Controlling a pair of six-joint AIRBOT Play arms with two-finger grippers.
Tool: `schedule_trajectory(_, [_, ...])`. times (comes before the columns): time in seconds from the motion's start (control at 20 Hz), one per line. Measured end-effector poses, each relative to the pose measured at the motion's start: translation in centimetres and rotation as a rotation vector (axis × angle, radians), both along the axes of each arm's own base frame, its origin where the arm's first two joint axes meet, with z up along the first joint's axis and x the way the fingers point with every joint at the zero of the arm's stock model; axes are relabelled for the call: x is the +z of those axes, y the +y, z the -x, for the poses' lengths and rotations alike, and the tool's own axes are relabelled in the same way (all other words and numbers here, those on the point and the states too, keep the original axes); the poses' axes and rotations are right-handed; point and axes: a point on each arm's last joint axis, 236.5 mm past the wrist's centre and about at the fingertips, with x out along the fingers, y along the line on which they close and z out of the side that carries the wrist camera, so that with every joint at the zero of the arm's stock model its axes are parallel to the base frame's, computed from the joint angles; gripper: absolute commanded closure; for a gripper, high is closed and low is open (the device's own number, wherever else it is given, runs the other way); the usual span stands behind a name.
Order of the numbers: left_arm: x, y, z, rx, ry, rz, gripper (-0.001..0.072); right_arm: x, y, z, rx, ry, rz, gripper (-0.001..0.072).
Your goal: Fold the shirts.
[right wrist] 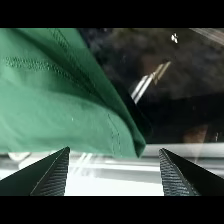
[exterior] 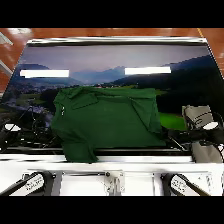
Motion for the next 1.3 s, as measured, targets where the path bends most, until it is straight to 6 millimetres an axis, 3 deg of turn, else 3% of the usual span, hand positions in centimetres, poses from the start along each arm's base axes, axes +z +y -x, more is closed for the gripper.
schedule_trajectory(0.15, [0.4,0.1,-0.5,0.0,-0.016,-0.002,0.0672,-0.5,0.6,0.5,-0.019,0.008,-0.019,0.006])
schedule_trajectory(0.2, [0.5,0.1,-0.6,0.0,-0.02,-0.002,0.0672,-0.6,1.1,0.8,-0.022,0.017,-0.033,0.0133])
schedule_trajectory(0.3, [0.6,0.2,-0.8,0.001,-0.027,-0.005,0.0672,-1.3,1.3,1.5,-0.015,0.024,-0.031,0.0425])
schedule_trajectory(0.4, [0.5,0.4,-1.1,0.01,-0.038,-0.013,0.0672,-1.7,1.3,1.7,-0.008,0.02,-0.023,0.0649])
schedule_trajectory(0.65, [1.4,0.8,-2.6,0.024,-0.088,-0.026,0.0674,-0.7,1.8,0.1,-0.004,-0.046,-0.06,0.0651])
schedule_trajectory(0.8, [5.0,2.1,-6.0,0.022,-0.231,-0.078,0.0674,2.3,1.6,-2.7,0.034,-0.147,-0.084,0.0651])
schedule_trajectory(0.95, [12.8,3.8,-10.4,0.02,-0.474,-0.168,0.0674,8.5,0.6,-7.4,0.075,-0.353,-0.048,0.0652])
schedule_trajectory(1.05, [21.6,4.4,-13.0,0.028,-0.705,-0.229,0.0673,15.9,0.5,-11.0,0.096,-0.58,-0.026,0.0652])
schedule_trajectory(1.1, [26.5,4.3,-13.8,0.036,-0.829,-0.254,0.0673,21.1,0.9,-12.8,0.104,-0.737,-0.014,0.0652])
schedule_trajectory(1.2, [38.0,3.7,-13.7,0.06,-1.113,-0.303,0.0673,32.8,1.7,-14.6,0.115,-1.067,0.04,0.0652])
schedule_trajectory(1.3, [49.7,2.5,-11.0,0.088,-1.404,-0.361,0.0673,44.9,2.4,-13.6,0.103,-1.391,0.154,0.0652])
